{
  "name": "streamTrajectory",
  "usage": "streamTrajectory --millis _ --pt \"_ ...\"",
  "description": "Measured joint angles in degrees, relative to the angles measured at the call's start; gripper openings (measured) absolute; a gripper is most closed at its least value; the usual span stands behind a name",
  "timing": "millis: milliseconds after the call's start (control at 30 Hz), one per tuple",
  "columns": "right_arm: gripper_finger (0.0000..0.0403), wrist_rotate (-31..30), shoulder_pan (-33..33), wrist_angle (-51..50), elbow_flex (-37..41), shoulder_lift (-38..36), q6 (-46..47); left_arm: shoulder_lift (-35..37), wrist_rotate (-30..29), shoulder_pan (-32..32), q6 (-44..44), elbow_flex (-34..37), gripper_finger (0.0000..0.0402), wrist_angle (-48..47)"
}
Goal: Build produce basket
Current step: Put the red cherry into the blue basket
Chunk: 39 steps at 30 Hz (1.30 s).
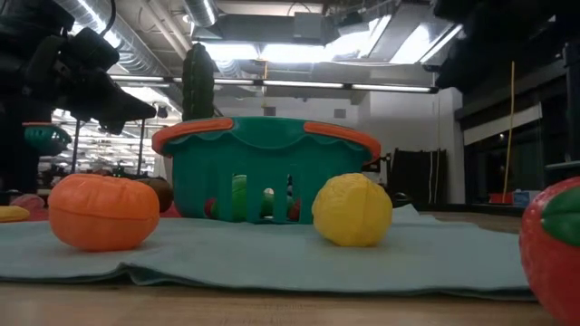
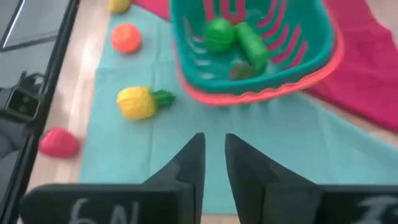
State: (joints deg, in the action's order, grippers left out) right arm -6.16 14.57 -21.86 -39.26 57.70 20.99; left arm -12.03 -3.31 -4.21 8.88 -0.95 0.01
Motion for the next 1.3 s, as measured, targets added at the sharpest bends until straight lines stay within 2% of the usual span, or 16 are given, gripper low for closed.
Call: streamTrajectory --millis 200,433,633,967,1133,1300 --pt "0.0036 -1.74 8.48 -1.37 0.02 0.25 3.93 0.00 -0.02 0.00 1.23 0.00 0.0008 0.14" --pt "0.0007 -3.71 15.08 -4.36 0.02 0.27 10.95 0.00 -0.02 0.07 4.53 0.00 0.0008 0.67" --pt "0.0011 -5.42 19.05 -4.38 0.02 0.27 13.74 0.00 -0.13 2.71 4.65 0.00 0.0008 3.28" --pt "0.0020 -5.39 19.40 -5.18 0.02 0.27 11.47 0.00 -4.80 7.43 4.62 0.00 0.0008 3.85" --pt "0.0023 -5.44 17.94 -9.86 0.02 0.32 15.84 0.00 -6.55 8.73 4.56 0.00 0.0008 3.83" --pt "0.0069 -6.14 17.83 -13.02 0.04 0.84 17.73 0.00 -6.81 8.92 4.56 0.00 0.0008 3.65"
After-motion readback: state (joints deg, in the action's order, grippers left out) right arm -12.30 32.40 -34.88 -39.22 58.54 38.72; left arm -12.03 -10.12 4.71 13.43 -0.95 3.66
